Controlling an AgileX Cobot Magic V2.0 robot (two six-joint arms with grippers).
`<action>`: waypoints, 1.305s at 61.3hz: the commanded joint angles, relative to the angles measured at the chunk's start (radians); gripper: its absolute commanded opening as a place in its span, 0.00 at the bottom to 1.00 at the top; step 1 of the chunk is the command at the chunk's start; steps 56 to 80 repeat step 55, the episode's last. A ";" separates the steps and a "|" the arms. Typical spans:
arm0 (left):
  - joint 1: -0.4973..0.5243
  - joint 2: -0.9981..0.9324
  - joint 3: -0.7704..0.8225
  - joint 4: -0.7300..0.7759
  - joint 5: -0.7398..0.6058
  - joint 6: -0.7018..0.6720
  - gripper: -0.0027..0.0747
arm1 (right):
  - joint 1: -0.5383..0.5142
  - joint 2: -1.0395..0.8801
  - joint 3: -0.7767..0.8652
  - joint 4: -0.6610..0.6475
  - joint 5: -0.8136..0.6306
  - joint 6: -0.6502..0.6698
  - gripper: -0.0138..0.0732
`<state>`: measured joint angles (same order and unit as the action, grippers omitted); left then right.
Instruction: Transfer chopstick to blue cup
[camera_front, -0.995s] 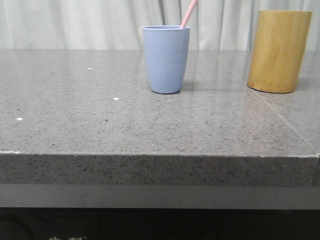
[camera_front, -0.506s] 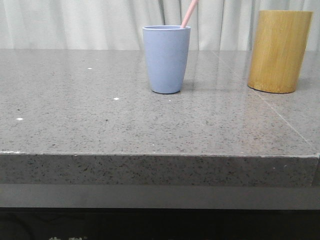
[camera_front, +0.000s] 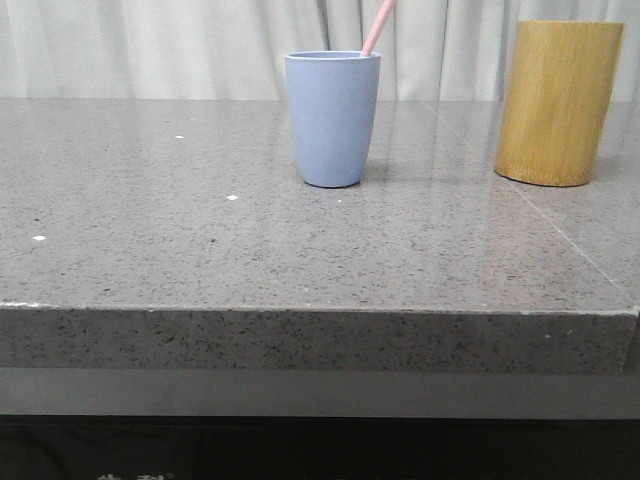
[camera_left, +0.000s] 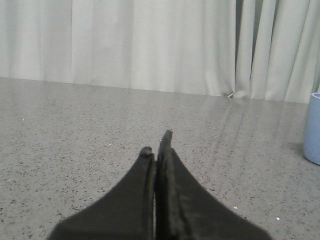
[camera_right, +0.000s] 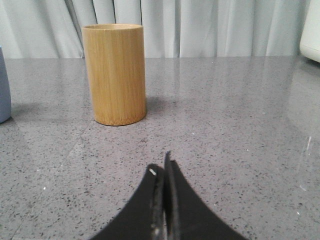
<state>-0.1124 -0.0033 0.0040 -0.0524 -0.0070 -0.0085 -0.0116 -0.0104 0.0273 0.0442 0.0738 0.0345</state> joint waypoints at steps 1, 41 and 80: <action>0.002 -0.023 0.012 -0.010 -0.082 0.001 0.01 | -0.022 -0.021 -0.004 0.003 -0.085 -0.005 0.08; 0.002 -0.023 0.012 -0.010 -0.082 0.001 0.01 | 0.010 -0.021 -0.004 0.003 -0.085 -0.005 0.08; 0.002 -0.023 0.012 -0.010 -0.082 0.001 0.01 | 0.010 -0.021 -0.004 0.003 -0.085 -0.005 0.08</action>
